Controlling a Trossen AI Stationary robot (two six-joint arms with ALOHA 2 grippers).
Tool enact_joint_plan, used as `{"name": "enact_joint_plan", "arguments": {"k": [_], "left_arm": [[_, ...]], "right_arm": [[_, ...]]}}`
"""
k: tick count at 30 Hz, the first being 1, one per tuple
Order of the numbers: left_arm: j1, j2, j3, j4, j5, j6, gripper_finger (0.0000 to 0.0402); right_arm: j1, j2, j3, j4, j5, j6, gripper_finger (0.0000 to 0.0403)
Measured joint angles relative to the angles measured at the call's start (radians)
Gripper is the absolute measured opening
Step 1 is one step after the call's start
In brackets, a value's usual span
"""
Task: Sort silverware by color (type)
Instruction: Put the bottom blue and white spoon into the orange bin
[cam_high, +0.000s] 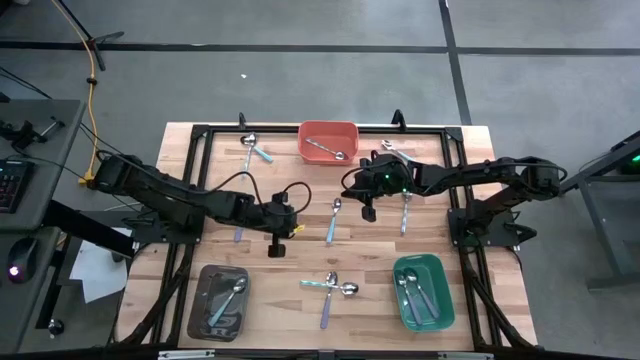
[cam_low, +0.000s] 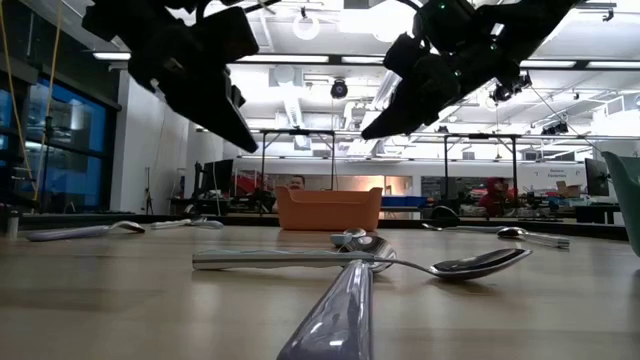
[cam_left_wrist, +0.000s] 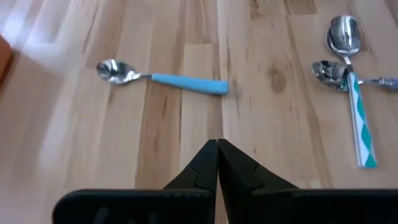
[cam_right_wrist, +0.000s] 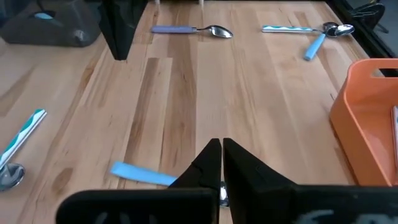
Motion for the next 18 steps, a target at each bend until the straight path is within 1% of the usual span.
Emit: {"name": "enact_joint_plan", "arguments": {"k": [4,8,11,14,16,18], "left_arm": [[-0.048,0.0,0.0,-0.042,-0.006,-0.048,0.0006],[-0.077,0.0,0.0,-0.055,-0.064,-0.105,0.001],[-0.08,0.001,0.006,-0.047,-0.078,-0.102,0.0008],[-0.08,0.016,0.008,0.007,-0.083,-0.105,0.0003],[-0.076,0.066,0.011,0.051,-0.068,-0.119,0.0001],[-0.076,0.103,0.016,0.021,-0.013,-0.134,0.0001]], "right_arm": [[0.0,0.0,0.0,-0.011,0.0,0.0,0.0],[0.0,0.0,0.0,-0.019,0.0,-0.004,0.0],[0.0,0.0,0.0,-0.019,0.0,-0.004,0.0],[0.0,0.0,0.0,-0.019,0.0,-0.005,0.0],[0.0,0.0,0.0,-0.018,0.0,-0.002,0.0],[0.0,0.0,0.0,-0.018,0.0,0.0,0.0]]}}
